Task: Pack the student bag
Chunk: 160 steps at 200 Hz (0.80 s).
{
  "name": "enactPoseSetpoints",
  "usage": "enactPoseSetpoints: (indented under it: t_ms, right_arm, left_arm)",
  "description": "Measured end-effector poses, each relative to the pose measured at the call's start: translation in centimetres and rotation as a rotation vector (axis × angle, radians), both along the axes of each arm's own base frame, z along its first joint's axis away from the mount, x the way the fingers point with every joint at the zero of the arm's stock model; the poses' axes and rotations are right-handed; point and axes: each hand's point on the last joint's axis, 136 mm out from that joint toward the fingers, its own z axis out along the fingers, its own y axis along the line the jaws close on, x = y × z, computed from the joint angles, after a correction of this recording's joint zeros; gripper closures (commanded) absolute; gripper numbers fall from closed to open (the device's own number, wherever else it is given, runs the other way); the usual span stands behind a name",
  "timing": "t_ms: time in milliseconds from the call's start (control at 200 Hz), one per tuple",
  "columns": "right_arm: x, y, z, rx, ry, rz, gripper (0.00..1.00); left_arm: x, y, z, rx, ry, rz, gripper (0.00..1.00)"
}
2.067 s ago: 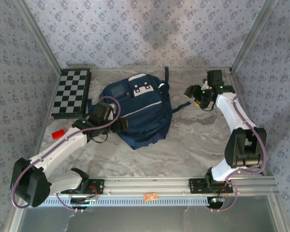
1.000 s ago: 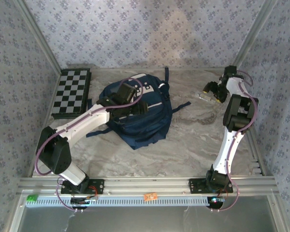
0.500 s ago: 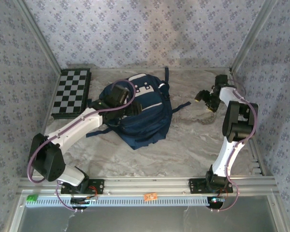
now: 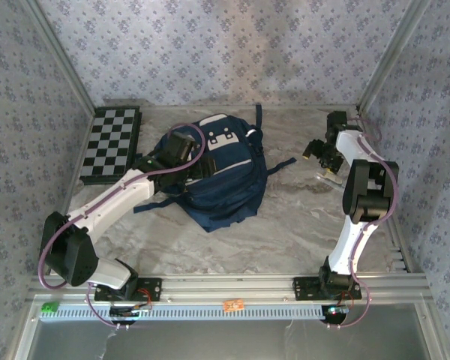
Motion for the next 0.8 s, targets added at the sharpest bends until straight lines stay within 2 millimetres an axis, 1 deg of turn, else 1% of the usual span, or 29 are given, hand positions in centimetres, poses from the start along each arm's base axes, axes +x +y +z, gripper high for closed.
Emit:
enactPoseSetpoints:
  t_ms: [95, 195, 290, 370, 460, 535, 655, 800]
  right_arm:
    - [-0.6, -0.8, 0.0, -0.008, 0.021, -0.012, 0.11]
    - [-0.9, -3.0, -0.2, -0.004, 0.04, -0.054, 0.09]
    - [-1.4, -5.0, -0.8, 0.004, 0.055, -0.098, 0.09]
    - [-2.1, -5.8, -1.6, 0.007, 0.072, -0.115, 0.08]
    - [-3.1, -5.4, -2.9, 0.015, 0.099, -0.105, 0.08]
    - [-3.1, -5.0, -2.5, 0.01, 0.069, -0.097, 0.08]
    - [-4.5, -2.9, -2.5, 0.036, 0.069, -0.066, 0.08]
    - [-5.3, -0.3, -2.2, 0.067, 0.065, -0.026, 0.08]
  left_arm:
    - [0.1, 0.1, 0.0, 0.0, -0.001, 0.001, 0.18]
    - [0.2, 0.2, 0.1, -0.002, -0.002, 0.005, 0.17]
    - [0.1, 0.3, 0.0, -0.003, -0.004, 0.006, 0.17]
    - [-0.1, 0.4, -0.2, 0.0, 0.001, 0.005, 0.17]
    - [-0.3, 0.5, -0.5, 0.003, 0.005, 0.006, 0.17]
    - [-0.5, 0.6, -0.7, 0.005, 0.011, 0.009, 0.17]
    - [-0.8, 0.9, -1.0, 0.004, 0.02, 0.016, 0.17]
    - [-1.0, 1.1, -1.2, 0.004, 0.026, 0.022, 0.17]
